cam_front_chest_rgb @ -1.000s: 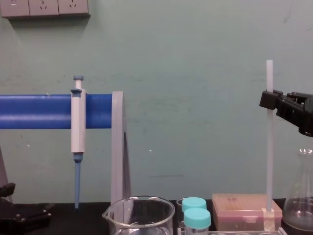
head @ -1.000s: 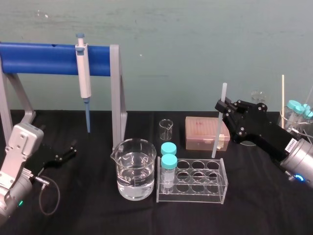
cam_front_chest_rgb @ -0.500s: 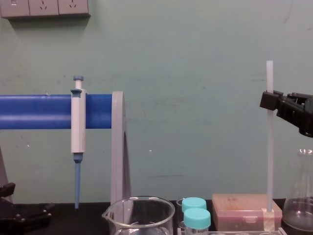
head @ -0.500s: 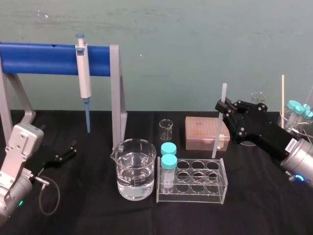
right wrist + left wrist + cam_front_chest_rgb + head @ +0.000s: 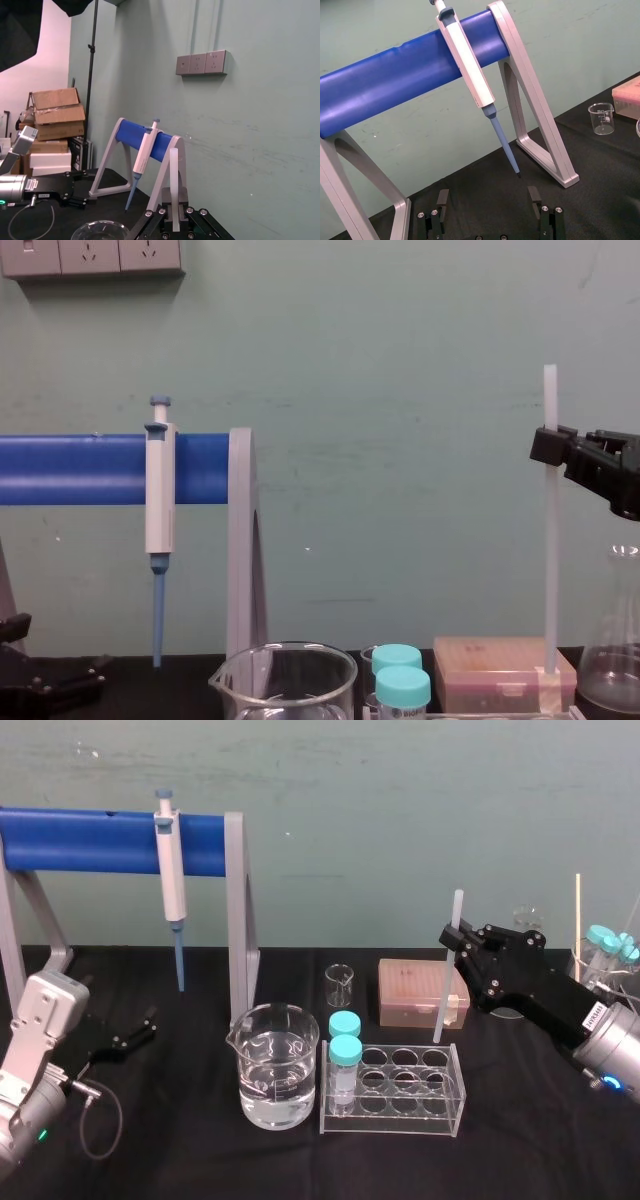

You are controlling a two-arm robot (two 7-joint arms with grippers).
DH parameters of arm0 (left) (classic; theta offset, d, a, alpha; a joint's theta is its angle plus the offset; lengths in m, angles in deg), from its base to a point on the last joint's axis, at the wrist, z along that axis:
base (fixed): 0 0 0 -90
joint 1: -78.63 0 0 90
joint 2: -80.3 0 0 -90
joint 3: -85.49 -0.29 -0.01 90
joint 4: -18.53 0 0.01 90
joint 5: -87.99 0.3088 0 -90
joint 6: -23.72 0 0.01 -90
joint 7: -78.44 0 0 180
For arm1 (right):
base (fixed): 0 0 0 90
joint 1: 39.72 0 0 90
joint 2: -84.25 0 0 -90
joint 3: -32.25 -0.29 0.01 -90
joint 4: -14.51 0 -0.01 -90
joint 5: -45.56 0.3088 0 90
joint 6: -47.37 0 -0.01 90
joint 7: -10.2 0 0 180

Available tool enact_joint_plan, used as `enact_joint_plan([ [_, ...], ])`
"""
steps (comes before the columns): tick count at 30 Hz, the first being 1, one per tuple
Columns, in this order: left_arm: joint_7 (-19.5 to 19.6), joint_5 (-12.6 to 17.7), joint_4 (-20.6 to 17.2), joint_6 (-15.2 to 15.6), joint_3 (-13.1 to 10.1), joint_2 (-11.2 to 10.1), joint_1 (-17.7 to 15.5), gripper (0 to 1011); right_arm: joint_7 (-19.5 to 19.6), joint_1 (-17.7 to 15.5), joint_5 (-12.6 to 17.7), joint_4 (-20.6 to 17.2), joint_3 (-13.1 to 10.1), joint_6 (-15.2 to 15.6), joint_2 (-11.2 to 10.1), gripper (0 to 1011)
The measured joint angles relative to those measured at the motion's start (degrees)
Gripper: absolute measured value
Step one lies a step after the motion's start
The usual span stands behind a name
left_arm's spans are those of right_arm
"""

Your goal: Pick up the stirring rod with one hand, then place it down.

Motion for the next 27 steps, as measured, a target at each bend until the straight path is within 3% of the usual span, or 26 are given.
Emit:
enact_joint_plan([
  [23,0.0,0.0,0.0,0.0,0.0,0.0,0.0,1000,0.05,-0.02,-0.03,0.02,-0.04,0.03,-0.1,65],
  [27,0.0,0.0,0.0,0.0,0.0,0.0,0.0,1000,-1.62,0.01,0.75,0.51,0.28,0.18,-0.68,65],
])
